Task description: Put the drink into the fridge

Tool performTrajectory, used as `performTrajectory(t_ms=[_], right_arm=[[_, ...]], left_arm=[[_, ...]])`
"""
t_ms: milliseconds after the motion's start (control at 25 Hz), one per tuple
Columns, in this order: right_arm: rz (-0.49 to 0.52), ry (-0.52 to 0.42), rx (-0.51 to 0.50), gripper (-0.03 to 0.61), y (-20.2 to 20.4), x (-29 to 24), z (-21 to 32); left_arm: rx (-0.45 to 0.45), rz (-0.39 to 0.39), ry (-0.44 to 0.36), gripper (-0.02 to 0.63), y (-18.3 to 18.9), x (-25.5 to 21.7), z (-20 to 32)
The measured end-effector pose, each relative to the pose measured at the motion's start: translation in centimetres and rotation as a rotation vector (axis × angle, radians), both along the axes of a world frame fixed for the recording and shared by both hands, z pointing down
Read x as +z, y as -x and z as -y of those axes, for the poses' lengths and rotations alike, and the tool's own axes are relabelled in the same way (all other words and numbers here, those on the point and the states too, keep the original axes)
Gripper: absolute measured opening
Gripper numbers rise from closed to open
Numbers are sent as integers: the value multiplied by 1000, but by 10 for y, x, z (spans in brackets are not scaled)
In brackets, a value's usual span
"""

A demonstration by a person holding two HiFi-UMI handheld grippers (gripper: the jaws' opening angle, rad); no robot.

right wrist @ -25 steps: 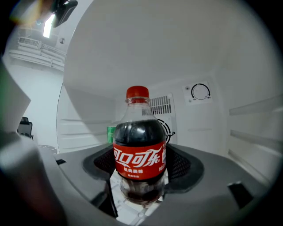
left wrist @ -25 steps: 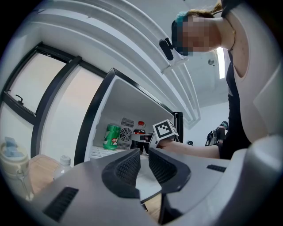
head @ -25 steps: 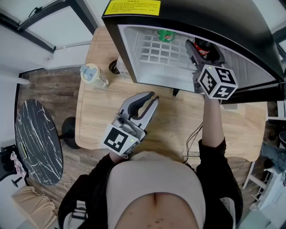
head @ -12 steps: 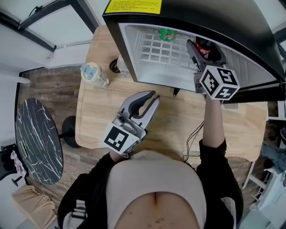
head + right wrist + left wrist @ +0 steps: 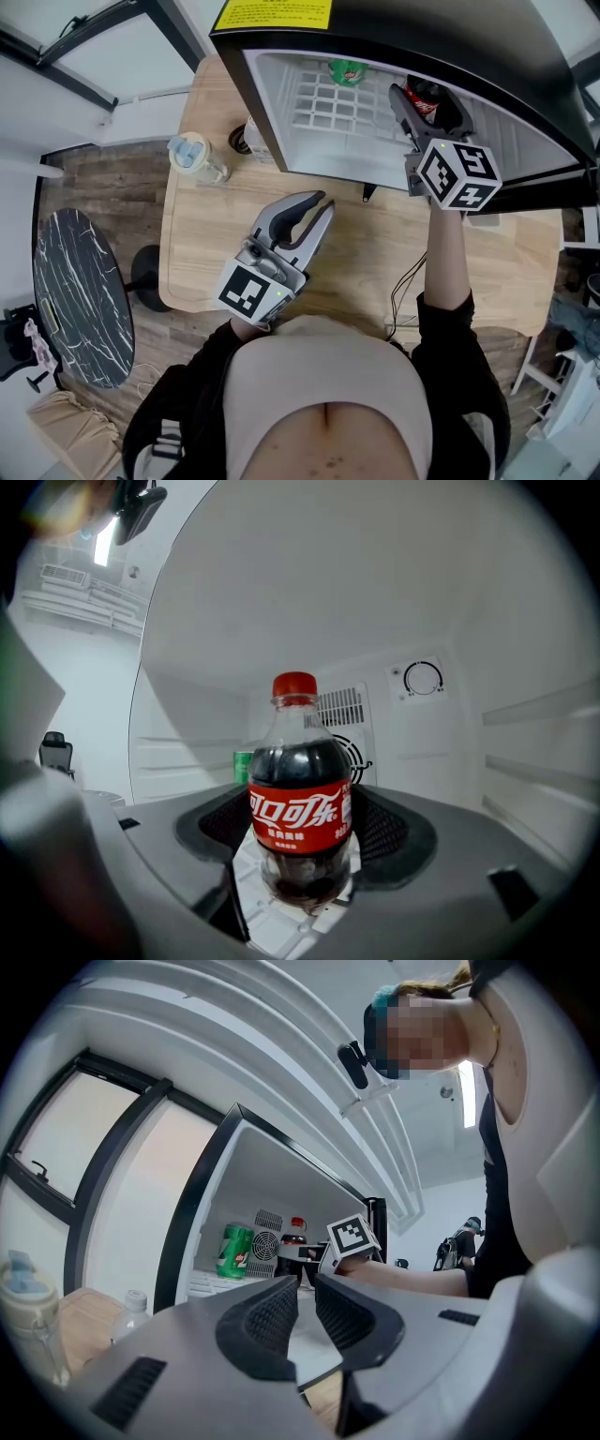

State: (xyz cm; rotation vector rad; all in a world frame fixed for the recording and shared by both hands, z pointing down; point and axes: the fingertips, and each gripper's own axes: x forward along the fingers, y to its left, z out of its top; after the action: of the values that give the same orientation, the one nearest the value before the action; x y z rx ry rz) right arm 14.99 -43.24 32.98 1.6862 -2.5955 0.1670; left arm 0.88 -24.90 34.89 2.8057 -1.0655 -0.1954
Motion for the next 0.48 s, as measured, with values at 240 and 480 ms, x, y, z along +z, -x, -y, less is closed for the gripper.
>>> performTrajectory(t_ms=[240,480], right_arm=[[8,10,6,326,-2,3,-3],[6,10,19,327,-5,4,-5]], left_arm=[[1,5,6,63,0,0,-3],[3,10,7,63,-1,-1,-6]])
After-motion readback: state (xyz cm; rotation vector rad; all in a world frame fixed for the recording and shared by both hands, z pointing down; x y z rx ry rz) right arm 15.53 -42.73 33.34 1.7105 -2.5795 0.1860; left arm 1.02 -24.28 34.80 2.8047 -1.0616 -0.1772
